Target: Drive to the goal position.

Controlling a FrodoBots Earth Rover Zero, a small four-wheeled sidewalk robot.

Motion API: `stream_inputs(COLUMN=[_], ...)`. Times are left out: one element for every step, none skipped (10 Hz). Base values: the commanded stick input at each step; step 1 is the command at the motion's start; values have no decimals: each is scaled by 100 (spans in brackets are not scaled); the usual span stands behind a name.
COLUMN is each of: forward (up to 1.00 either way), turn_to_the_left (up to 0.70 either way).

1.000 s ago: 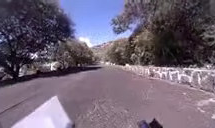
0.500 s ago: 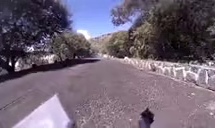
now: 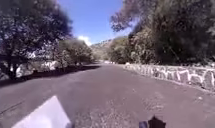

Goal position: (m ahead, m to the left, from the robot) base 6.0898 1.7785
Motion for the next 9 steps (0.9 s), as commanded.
stream_inputs(forward=[70,70,70,70,70,70,70,70,70], turn_to_the_left=[-10,0,0,0,0,0,0,0,0])
